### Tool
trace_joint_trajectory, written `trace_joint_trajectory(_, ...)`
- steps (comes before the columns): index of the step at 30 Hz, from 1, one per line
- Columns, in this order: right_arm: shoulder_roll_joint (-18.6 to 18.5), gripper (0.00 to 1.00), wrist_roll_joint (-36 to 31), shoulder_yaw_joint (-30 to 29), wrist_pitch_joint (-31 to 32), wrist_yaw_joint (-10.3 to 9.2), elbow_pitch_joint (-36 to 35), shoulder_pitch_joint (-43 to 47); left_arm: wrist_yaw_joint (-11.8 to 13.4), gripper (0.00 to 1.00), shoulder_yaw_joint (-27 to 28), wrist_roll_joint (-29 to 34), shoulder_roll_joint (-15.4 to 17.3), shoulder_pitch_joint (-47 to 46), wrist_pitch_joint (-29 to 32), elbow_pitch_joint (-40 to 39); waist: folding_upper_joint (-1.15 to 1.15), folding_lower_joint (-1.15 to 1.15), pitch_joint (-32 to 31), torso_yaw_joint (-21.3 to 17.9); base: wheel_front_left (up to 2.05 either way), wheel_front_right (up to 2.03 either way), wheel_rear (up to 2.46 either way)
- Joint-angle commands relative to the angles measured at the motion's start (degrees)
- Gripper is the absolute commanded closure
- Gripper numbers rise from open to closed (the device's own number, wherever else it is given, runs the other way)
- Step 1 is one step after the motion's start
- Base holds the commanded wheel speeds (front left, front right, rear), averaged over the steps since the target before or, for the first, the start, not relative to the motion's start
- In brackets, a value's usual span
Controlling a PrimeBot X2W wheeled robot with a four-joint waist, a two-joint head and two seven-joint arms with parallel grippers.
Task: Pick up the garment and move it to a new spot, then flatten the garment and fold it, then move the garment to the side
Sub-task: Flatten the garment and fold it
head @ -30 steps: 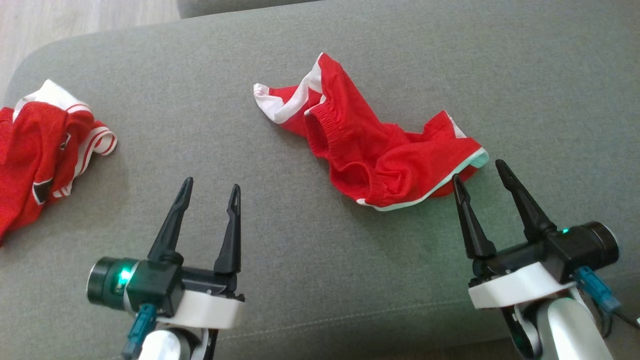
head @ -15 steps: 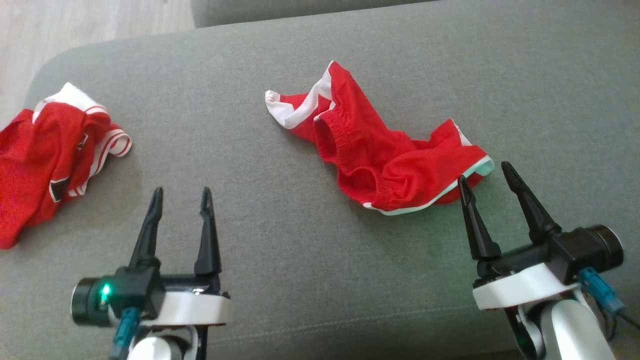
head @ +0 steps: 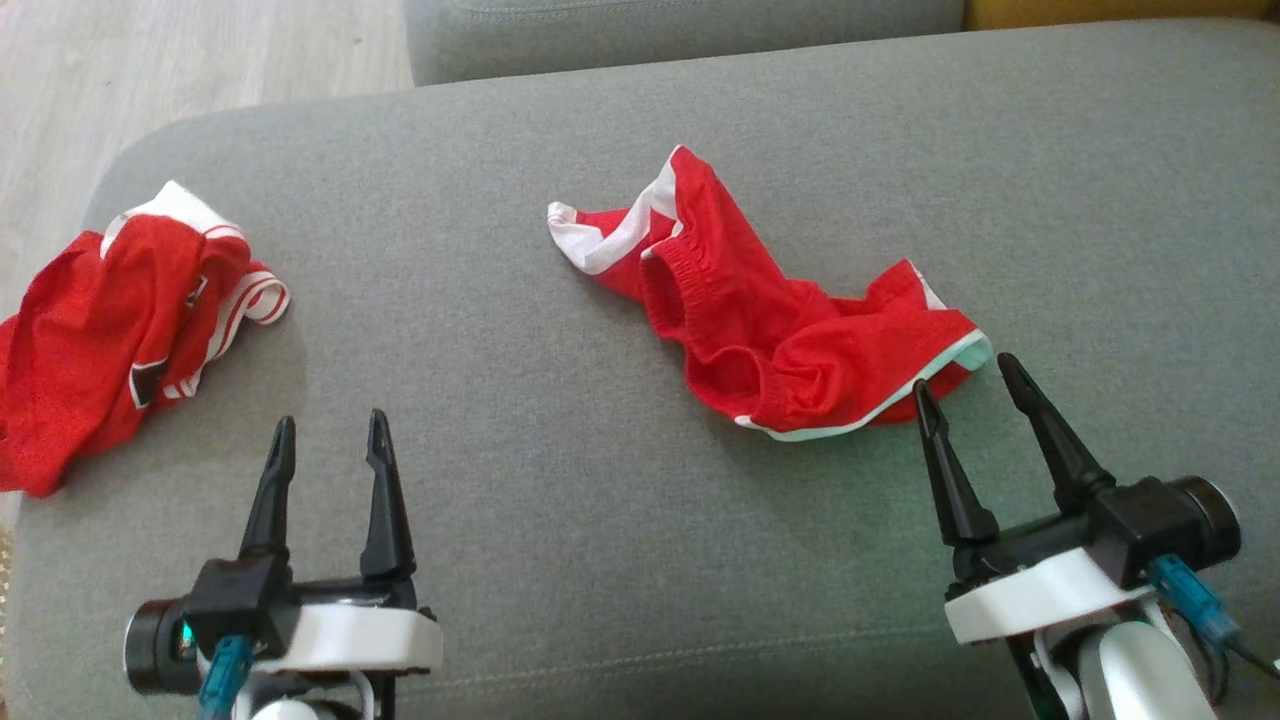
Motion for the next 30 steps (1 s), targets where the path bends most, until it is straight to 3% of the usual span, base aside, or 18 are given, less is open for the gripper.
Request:
trace_joint_trajectory(1, 0.08, 0.0, -0.31, 1.45, -0.29, -0.01, -1.66, -0.8, 0.39, 0.0, 2.03, -0.17, -0.39, -1.27, -0.35, -1.73, 0.0, 0.0, -0.11, 0.03, 0.0, 0.0, 0.0)
trace_joint_trajectory(30, 0.08, 0.0, 0.22, 2.06, -0.29, -0.01, -1.08, 0.06, 0.91, 0.0, 2.32, -0.37, -0.41, -0.42, -0.35, -0.87, 0.0, 0.0, -2.09, 0.09, 0.0, 0.0, 0.0)
